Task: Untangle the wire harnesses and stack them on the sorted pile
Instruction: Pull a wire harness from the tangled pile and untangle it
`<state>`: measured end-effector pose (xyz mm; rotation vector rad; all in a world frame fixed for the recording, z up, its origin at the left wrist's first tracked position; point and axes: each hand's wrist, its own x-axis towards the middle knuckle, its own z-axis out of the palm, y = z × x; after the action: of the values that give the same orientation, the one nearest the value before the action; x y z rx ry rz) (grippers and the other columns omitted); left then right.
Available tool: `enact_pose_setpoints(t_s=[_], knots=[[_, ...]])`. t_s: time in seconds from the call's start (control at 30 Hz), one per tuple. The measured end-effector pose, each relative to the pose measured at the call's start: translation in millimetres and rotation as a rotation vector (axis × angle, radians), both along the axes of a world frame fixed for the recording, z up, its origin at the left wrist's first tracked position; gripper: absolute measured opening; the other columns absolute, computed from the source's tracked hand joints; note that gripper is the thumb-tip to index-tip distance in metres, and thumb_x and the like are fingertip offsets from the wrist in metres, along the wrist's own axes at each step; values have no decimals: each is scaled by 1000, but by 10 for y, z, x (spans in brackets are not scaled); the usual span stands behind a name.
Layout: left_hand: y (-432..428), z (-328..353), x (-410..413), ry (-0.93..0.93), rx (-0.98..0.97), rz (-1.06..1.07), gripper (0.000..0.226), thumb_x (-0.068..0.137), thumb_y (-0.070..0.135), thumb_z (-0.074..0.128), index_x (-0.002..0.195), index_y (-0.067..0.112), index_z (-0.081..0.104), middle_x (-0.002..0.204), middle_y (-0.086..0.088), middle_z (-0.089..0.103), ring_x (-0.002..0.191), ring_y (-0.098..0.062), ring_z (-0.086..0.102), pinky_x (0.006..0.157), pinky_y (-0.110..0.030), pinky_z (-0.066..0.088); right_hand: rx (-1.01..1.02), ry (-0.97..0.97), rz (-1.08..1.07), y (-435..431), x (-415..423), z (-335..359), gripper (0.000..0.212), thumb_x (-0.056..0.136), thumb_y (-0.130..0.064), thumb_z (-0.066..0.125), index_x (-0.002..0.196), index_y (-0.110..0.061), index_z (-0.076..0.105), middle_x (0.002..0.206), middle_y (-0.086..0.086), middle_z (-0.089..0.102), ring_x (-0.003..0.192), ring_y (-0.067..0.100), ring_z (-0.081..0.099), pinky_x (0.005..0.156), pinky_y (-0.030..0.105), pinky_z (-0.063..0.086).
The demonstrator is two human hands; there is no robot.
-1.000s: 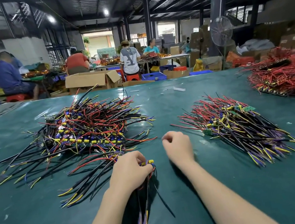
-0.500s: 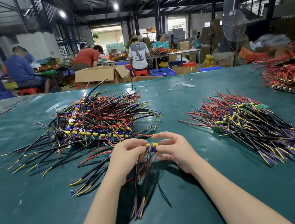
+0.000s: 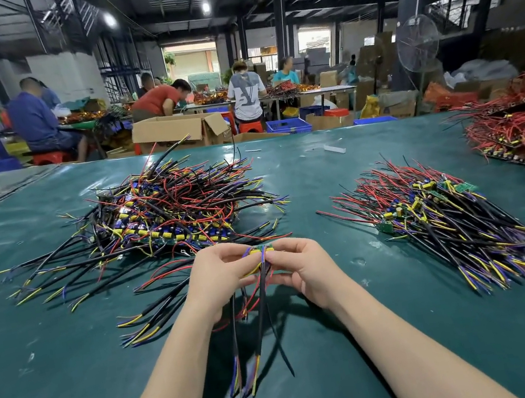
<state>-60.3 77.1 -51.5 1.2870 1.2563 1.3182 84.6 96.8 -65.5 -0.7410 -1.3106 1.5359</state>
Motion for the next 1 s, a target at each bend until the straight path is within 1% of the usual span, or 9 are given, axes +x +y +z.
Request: enact_pose_setpoints(t_s=[0.23,0.33,0.5,0.63,0.73,0.8,0.83,0.93,1.0], knots=[[-44,46,-8,-121,-34,-192,24,78,-1,66,61,13,74,64,-1,70,59,-9,67,53,-17,52,-30,132,71,-18,60,20,23,87,8,46,77,0,65,68,6,71,59,15,68,60,23,55],[-62,44,-25,-208,-47,-251,20,80,0,60,70,9,73,68,-2,71,57,-7,66,52,-15,52,-90,205,95,-17,38,-2,18,86,6,46,84,3,64,71,7,71,60,13,67,59,20,55],[-42,21,6,-316,-76,-292,13,68,13,63,69,12,76,72,-4,72,59,-10,68,57,-18,55,-163,319,123,0,-1,-25,26,61,-12,69,84,1,66,73,9,69,65,18,65,72,28,54],[-40,7,43,-453,-157,-327,12,70,8,60,78,7,69,70,-6,71,58,-12,67,57,-22,56,-220,501,183,-29,50,-1,38,35,-13,91,67,-3,73,60,6,68,51,13,65,52,21,54],[-39,-22,58,-278,-184,-166,8,82,1,60,77,6,64,60,-5,58,45,-10,51,46,-19,46,-248,519,67,-5,57,7,16,68,-3,69,79,-13,74,58,0,65,49,10,61,52,20,53],[-26,-69,72,-65,-160,3,5,85,0,61,83,5,62,58,-5,52,40,-9,45,42,-18,41,-233,429,-20,44,111,-8,27,86,3,49,90,-16,68,57,-2,62,49,8,58,53,20,53],[-17,-91,75,106,-126,94,4,85,4,61,88,7,63,61,-5,55,44,-12,50,47,-22,46,-208,391,-65,61,148,-11,28,89,4,45,90,-15,66,56,-2,61,48,8,57,52,20,53],[-8,-115,80,755,39,235,12,83,21,61,89,16,71,88,-2,69,86,-22,64,79,-30,48,-160,293,-173,76,221,2,26,89,6,44,82,-11,62,53,-3,61,47,9,58,50,18,51],[-40,-85,102,868,107,223,16,83,25,61,85,16,74,107,-2,69,112,-18,57,88,-28,43,-135,249,-207,80,209,9,26,88,8,44,80,-10,61,52,-3,62,47,8,60,49,17,50]])
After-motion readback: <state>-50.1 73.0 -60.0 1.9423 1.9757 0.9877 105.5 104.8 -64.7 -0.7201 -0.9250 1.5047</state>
